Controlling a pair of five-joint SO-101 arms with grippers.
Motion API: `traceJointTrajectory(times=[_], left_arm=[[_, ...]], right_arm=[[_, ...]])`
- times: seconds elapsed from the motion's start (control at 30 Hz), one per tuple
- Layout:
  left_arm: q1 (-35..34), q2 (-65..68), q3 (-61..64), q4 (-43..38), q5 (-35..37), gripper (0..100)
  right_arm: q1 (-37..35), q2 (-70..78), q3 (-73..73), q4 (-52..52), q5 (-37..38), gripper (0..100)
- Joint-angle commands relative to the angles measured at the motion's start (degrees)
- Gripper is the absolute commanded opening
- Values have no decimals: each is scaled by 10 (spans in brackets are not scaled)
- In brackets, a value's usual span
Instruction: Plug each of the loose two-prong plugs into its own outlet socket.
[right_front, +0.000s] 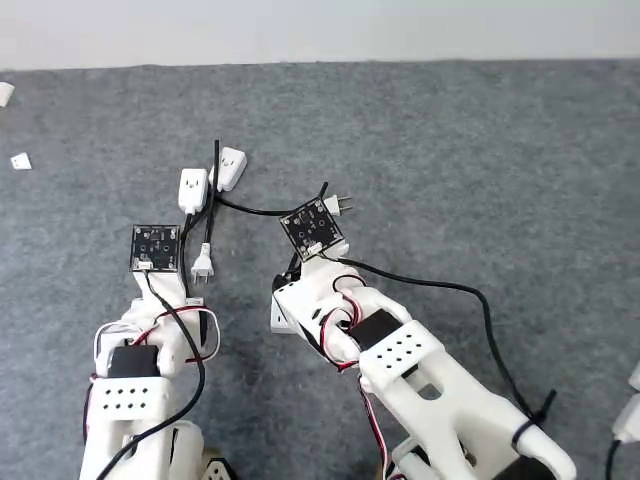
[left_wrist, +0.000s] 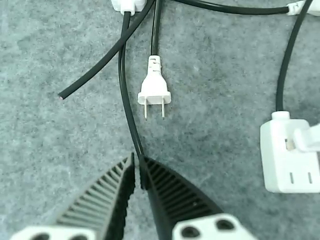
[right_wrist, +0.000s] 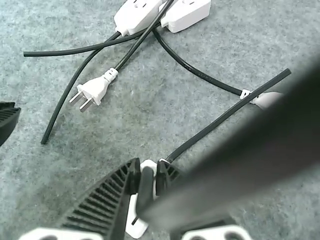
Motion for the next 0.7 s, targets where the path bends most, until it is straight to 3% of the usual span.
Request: traceJointTrajectory(times=[0.0, 0.67], left_arm=[[-3, -4, -5, -14, 4, 13], [-3, -4, -4, -13, -16, 13]], right_arm=[[5, 3, -34, -11, 7, 9], [-8, 2, 0, -5, 8, 9]])
